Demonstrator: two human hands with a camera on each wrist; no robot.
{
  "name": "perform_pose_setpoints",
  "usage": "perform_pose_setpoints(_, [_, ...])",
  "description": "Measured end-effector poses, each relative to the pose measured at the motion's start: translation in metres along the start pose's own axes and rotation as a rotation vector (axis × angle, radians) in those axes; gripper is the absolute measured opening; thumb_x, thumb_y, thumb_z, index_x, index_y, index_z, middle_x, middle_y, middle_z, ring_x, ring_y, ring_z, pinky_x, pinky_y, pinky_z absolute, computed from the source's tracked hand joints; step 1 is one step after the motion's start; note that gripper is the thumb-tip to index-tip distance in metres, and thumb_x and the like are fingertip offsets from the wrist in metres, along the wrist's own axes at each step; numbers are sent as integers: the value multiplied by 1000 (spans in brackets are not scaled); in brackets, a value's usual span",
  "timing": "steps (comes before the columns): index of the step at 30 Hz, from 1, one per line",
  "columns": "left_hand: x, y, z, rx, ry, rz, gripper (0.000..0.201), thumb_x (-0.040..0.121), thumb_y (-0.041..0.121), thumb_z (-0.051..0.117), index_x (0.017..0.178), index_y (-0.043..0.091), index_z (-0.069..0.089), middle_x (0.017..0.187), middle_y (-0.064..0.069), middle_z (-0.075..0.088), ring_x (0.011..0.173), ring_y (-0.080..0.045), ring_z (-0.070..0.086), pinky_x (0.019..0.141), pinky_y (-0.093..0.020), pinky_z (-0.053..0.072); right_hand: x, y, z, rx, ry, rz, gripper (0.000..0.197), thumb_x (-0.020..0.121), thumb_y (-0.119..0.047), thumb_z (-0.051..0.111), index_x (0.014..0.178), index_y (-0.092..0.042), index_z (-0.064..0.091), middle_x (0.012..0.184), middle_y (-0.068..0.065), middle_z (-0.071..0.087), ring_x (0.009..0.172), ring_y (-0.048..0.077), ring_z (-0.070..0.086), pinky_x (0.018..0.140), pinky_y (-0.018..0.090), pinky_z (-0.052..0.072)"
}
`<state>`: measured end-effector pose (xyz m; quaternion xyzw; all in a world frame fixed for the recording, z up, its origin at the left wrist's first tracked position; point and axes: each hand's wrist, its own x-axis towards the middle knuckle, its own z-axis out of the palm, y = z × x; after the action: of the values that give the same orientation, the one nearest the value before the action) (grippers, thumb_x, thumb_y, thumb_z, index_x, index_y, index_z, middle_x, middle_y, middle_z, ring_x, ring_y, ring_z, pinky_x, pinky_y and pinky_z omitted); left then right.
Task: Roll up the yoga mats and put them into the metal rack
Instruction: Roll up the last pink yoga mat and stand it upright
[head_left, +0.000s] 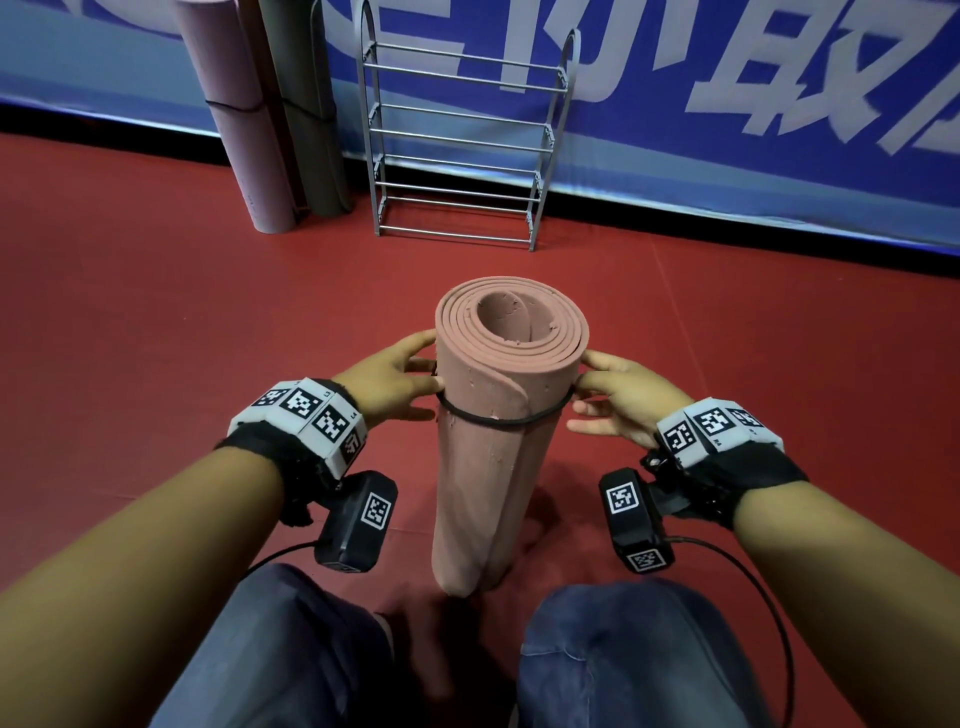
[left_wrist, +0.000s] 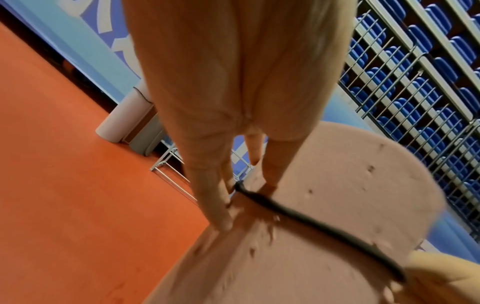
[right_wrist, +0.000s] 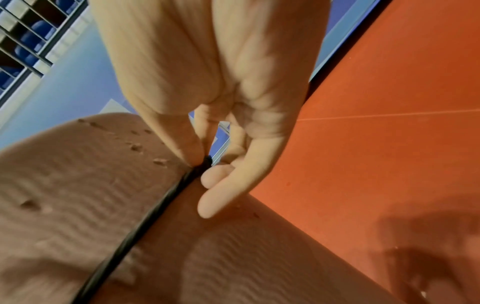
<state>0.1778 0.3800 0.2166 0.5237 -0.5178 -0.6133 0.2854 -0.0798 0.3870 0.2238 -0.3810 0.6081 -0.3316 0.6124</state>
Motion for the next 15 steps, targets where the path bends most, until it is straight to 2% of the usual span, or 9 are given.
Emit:
perform_pose_setpoints(3, [7, -5, 7, -95, 88, -11, 40, 100, 8, 50, 136, 24, 47, 91, -4, 59, 75, -14, 57, 63, -31, 57, 12, 2, 3, 44, 86, -64, 50, 96, 5, 45, 142, -16, 48, 73, 4, 57, 46, 4, 56, 55, 25, 58])
perform_pose_setpoints(5, [11, -9, 9, -176, 135, -3, 36, 100, 8, 50, 133, 21, 50, 83, -4, 57, 68, -13, 54, 57, -28, 58, 20, 6, 6, 62, 116, -100, 51, 96, 6, 45, 143, -14, 48, 72, 3, 57, 47, 3, 55, 58, 24, 59])
perform_pose_setpoints(8, [15, -13, 8, -242, 153, 16, 38, 98, 1, 51, 132, 17, 53, 95, -10, 58, 72, -16, 56, 57, -25, 58, 29, 10, 9, 83, 129, -127, 50, 95, 5, 45, 142, -13, 49, 66, -3, 57, 47, 2, 53, 60, 24, 58])
perform_pose_setpoints(12, [22, -13, 4, -287, 194, 41, 36, 93, -9, 52, 127, 2, 58, 108, -19, 59, 81, -21, 61, 69, -29, 60, 39, 10, 11, 70, 150, -167, 50, 94, 7, 46, 141, -9, 50, 59, -5, 57, 45, 1, 52, 58, 21, 58])
perform_pose_setpoints(15, [27, -15, 3, -314, 219, 75, 36, 90, -14, 54, 124, -4, 59, 107, -19, 60, 78, -21, 63, 69, -25, 60, 45, 10, 14, 34, 180, -204, 51, 93, 9, 48, 141, -8, 50, 63, 3, 49, 42, 1, 49, 55, 20, 57])
